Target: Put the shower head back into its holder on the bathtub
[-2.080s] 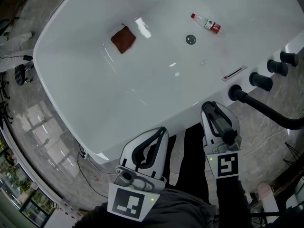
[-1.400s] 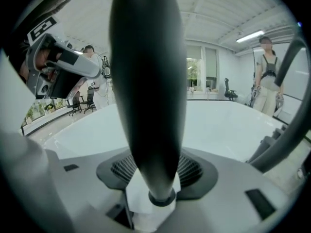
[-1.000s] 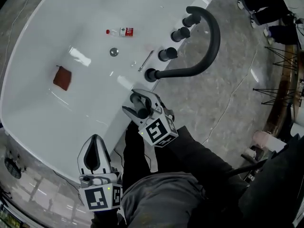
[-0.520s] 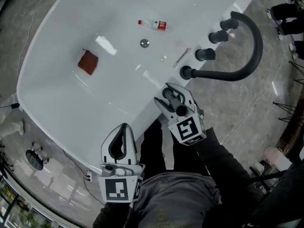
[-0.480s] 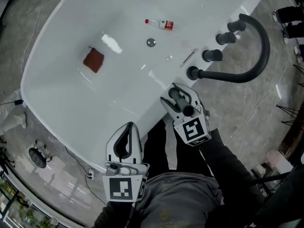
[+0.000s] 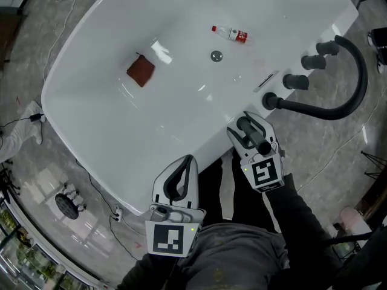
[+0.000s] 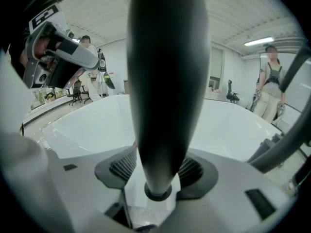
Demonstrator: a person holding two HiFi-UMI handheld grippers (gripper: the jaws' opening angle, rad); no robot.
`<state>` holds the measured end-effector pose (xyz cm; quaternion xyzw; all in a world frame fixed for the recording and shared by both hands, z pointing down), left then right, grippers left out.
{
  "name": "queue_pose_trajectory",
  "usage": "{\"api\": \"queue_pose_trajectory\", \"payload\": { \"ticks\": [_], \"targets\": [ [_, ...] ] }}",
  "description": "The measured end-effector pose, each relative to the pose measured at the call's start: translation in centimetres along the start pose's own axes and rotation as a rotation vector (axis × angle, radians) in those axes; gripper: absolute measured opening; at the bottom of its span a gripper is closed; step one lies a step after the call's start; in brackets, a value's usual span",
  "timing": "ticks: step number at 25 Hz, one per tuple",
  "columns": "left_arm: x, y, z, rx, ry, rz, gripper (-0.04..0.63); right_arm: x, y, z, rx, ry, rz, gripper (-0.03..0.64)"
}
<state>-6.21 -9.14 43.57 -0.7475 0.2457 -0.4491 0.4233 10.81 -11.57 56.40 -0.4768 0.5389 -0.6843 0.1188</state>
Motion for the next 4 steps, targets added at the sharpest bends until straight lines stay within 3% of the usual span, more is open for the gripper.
{"api": "queue_pose_trajectory", "payload": {
  "ticks": [4],
  "targets": [
    [0.12,-0.04,0.06,0.000,0.001,0.000,0.003,-0.04,0.12,0.29,-0.010,-0.006,-0.007,0.253]
  ]
}}
Point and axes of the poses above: the fingertips, and each gripper's own axes: x forward along the fingers, z to its right, y out of its top, the point moved 6 cm from there along -x, backward along the fingers, and after that the axes turned 7 degrees about z, right-handed, at the moved point
